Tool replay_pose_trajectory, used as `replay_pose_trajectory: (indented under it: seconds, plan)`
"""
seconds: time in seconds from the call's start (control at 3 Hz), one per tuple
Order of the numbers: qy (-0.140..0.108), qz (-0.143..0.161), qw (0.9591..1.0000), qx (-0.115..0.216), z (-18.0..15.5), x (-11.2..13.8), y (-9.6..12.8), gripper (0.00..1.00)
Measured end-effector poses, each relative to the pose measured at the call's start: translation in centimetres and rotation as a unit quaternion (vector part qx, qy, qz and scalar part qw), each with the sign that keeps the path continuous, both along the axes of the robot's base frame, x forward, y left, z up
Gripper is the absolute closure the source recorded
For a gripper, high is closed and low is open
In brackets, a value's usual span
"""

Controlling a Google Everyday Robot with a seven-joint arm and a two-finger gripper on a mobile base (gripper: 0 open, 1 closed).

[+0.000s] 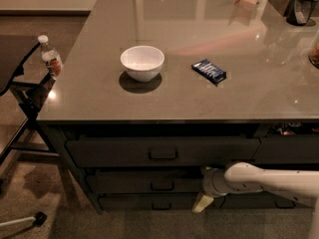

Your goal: Open middle drawer

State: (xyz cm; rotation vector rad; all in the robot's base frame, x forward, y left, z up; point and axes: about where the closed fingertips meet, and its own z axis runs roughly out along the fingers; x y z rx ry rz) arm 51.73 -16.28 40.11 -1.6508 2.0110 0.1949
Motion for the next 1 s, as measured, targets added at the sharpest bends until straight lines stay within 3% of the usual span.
replay_pose_trajectory:
  seconds: [0.67,1.0]
  plan:
    - [0.01,0.001,1.0,-0.001,-1.21,-0.22,0.01,0.0]
    - [0.01,0.001,1.0,-0.001,-1.21,-0.22,0.01,0.19]
